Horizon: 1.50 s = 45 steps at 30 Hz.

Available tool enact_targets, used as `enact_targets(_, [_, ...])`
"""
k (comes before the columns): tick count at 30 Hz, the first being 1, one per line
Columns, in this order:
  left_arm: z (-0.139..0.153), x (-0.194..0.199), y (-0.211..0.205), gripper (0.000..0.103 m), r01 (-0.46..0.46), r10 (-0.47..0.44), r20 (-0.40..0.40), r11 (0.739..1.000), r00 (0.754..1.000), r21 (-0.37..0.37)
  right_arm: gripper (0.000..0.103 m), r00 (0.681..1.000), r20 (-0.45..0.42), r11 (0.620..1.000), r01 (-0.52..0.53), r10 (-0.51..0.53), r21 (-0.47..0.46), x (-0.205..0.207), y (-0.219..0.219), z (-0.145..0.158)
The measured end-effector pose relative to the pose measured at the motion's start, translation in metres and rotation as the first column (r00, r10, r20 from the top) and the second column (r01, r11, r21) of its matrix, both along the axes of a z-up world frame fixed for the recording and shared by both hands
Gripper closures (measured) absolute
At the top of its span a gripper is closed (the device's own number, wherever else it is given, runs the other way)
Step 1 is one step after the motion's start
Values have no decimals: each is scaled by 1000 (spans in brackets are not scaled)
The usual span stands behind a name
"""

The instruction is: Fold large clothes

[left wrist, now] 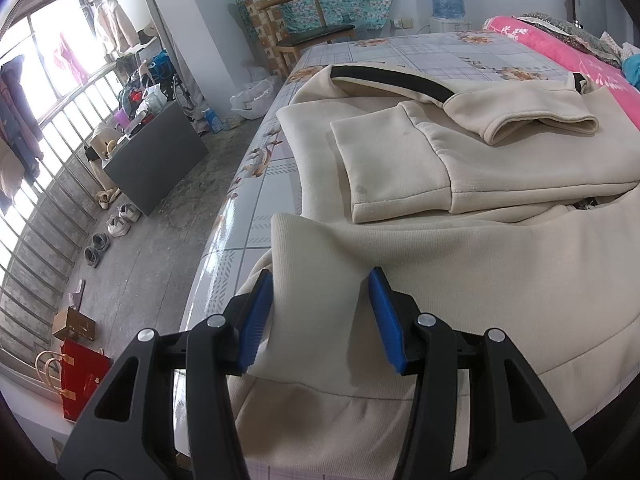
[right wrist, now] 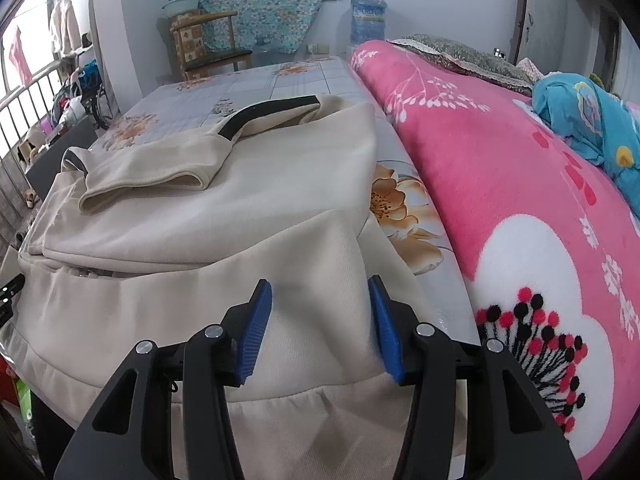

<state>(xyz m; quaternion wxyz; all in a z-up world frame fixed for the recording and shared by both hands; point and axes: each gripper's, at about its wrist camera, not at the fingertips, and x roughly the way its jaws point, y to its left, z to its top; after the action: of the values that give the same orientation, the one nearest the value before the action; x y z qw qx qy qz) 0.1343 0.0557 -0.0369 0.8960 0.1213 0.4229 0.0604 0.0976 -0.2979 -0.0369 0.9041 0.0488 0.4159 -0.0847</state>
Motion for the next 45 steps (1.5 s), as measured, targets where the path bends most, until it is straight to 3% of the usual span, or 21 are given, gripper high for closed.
enact_targets(38, [0,0,-1,56,0,0,0,1000,1000,0,55,1000,5,1000,0,0,17,1,-2,0])
enact_targets(45, [1,0,0,56,0,0,5,1000,1000,4,74,999,23,999,21,-22,45,-1,-9,2])
